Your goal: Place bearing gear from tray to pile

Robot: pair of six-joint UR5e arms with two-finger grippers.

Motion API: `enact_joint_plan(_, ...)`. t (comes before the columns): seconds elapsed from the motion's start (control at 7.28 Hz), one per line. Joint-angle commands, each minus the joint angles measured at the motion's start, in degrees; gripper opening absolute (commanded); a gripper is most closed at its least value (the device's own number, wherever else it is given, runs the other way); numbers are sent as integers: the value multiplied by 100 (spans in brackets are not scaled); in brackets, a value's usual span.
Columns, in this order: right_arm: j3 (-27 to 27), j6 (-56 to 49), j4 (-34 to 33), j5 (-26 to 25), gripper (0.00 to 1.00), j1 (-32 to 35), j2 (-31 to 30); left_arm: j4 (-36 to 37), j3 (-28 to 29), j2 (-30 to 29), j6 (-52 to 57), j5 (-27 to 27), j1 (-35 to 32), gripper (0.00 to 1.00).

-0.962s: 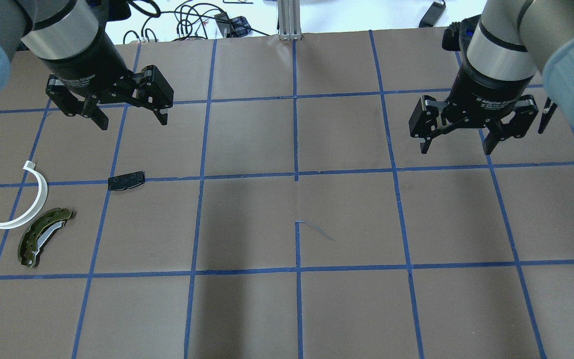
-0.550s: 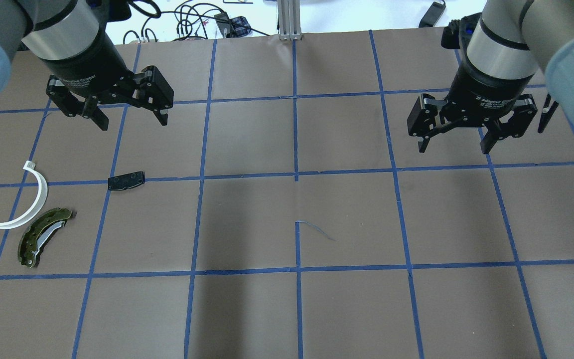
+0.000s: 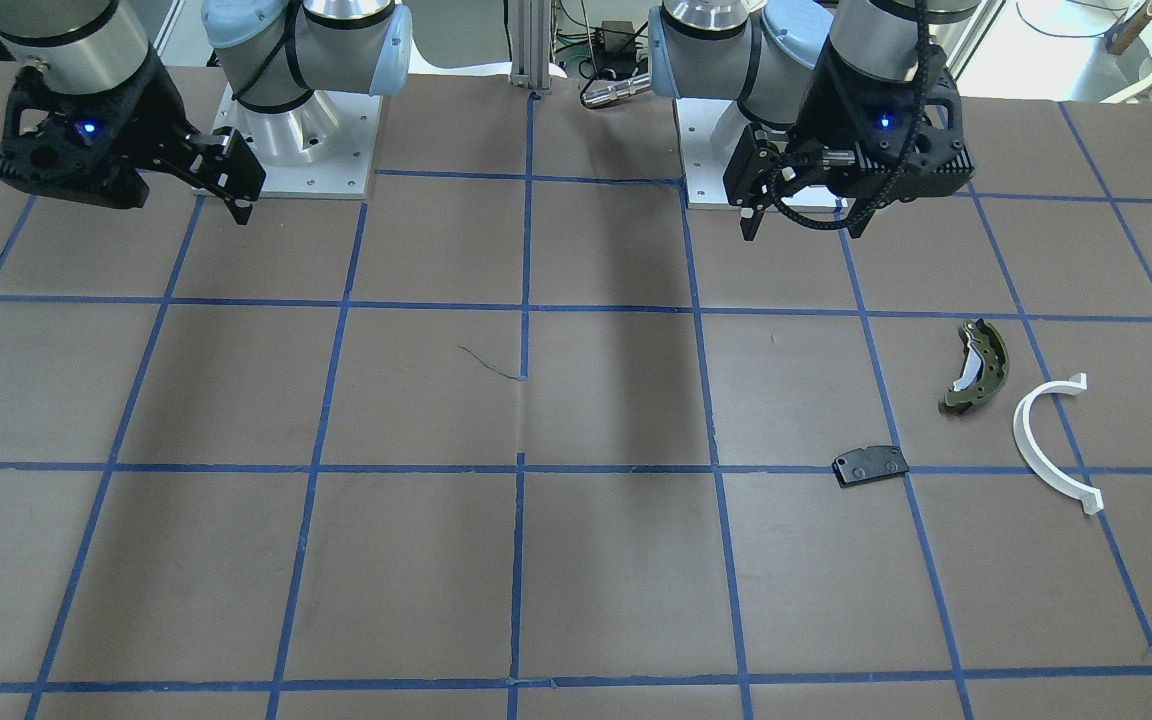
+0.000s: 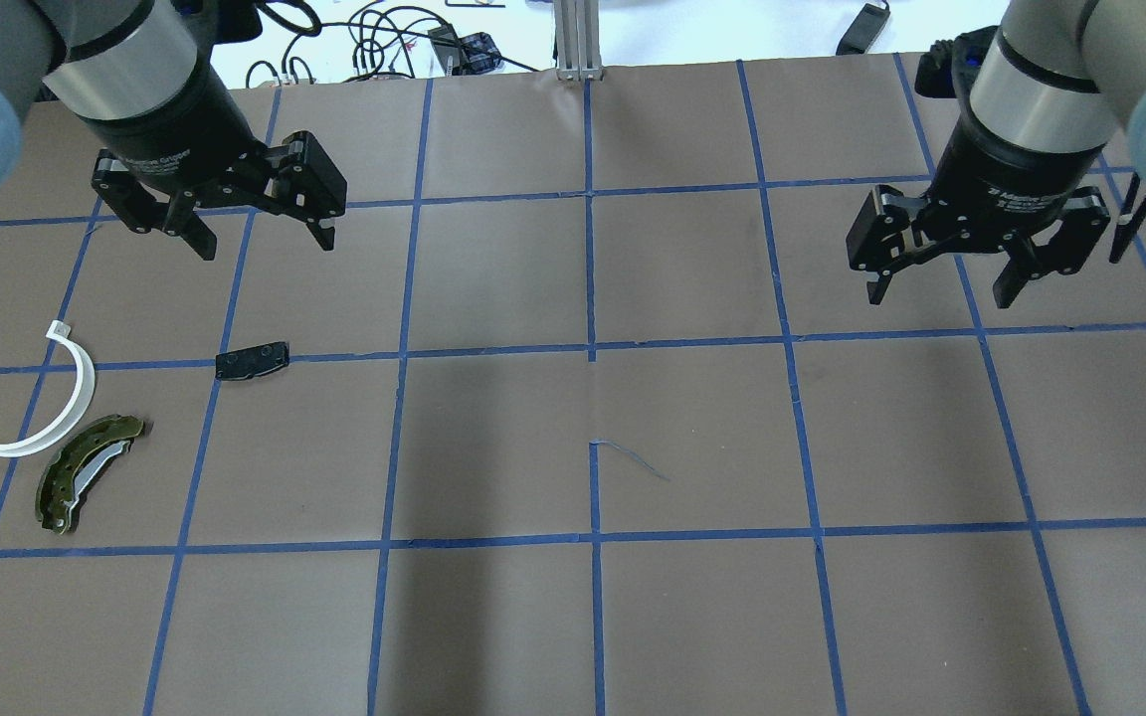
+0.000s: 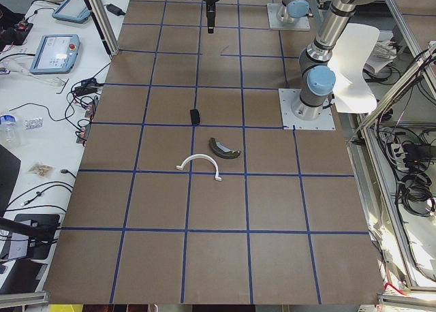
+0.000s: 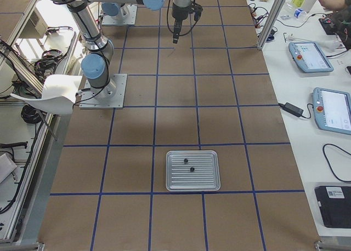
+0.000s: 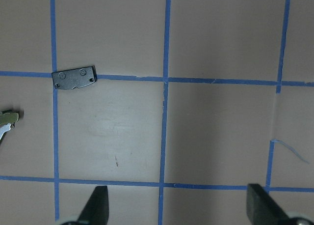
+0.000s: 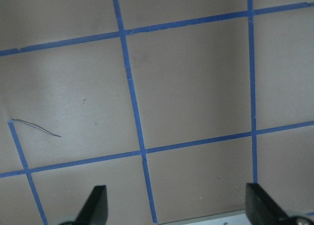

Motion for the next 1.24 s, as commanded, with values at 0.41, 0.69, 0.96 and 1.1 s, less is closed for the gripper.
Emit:
enact_joint_plan(0.41,18,-1910,-101,36,100,-1523,143,-8,0,42,0,-27,0,100)
enact_joint_plan(0.69,9,-2964,-741,1,100,-1955,546,-8,-8,42,0,-9,0,100)
enact_joint_plan(0.96,9,-3993,-796,53,100,-2849,688,-8,-8,25,0,-9,0,100)
enact_joint_plan(1.1,-8,-4372,-1205,19,100,-3054,959,-8,-8,33,9,0,0,100)
